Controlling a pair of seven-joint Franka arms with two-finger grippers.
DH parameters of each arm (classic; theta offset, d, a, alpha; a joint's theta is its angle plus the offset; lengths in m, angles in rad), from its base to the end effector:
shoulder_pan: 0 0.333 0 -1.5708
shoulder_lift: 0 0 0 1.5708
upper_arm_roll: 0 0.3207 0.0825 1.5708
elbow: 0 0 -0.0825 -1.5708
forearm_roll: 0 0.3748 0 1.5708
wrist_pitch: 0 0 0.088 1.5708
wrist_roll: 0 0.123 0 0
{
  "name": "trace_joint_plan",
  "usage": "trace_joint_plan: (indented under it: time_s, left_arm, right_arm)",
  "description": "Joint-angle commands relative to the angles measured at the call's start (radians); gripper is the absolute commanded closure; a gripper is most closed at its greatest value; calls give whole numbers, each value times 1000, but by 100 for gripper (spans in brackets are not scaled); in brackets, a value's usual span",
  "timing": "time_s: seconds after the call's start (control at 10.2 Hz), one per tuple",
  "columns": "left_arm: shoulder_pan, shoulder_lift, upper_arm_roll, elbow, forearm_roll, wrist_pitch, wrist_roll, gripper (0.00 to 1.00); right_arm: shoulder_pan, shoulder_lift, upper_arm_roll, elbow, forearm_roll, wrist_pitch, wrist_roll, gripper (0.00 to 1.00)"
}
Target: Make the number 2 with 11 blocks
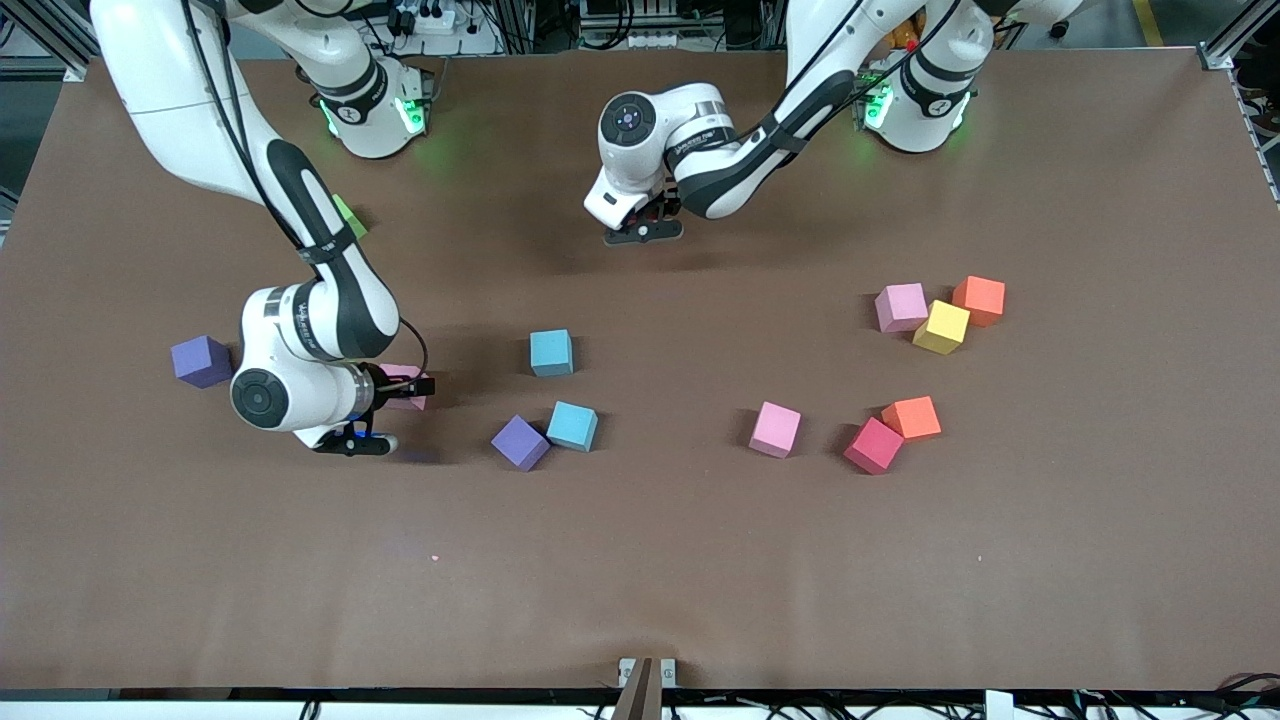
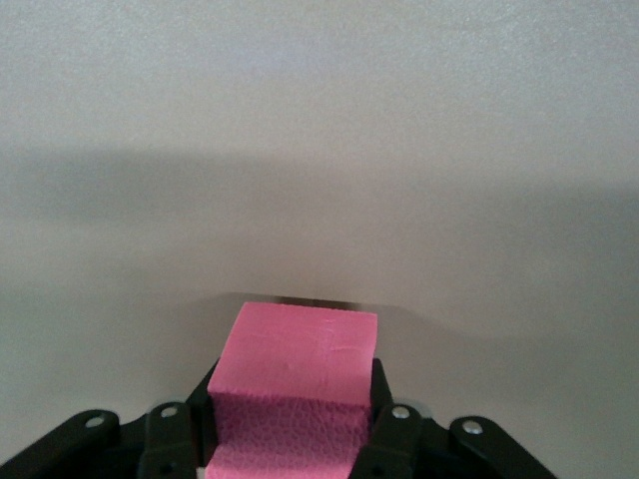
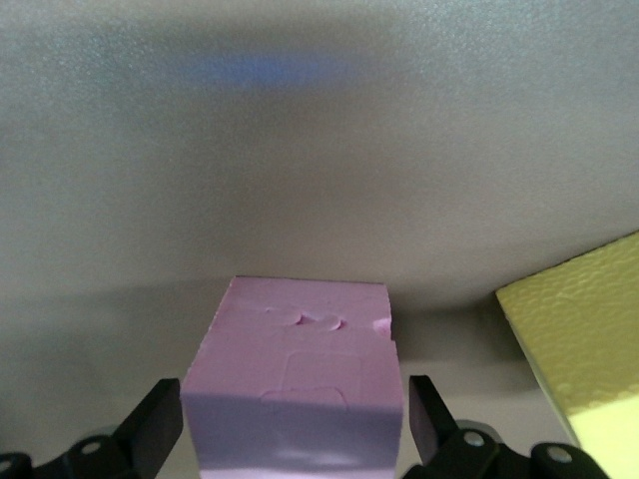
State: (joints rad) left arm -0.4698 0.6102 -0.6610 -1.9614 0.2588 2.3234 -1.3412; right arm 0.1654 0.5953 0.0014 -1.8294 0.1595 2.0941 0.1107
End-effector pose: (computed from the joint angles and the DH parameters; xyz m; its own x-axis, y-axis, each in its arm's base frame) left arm 0.2690 -0.5338 0.2054 0.9745 0.0929 -0.2045 0.0867 -0.9955 -0.0391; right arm 0.5905 0.1095 0.1796 0.9404 -0.0322 -0.3384 -0.0587 -0.9959 -0.0682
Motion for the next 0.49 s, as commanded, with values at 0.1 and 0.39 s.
trace_joint_plan:
  time_s: [0.1,0.39]
  left_arm:
    - [-7,39,6,24,34,-21,11,60]
    - [-10,39,6,26,42,-21,5,0]
  right_arm:
    - [-9,8,5,4,18,7,9,0]
    - [-9,8,5,4,18,7,9,0]
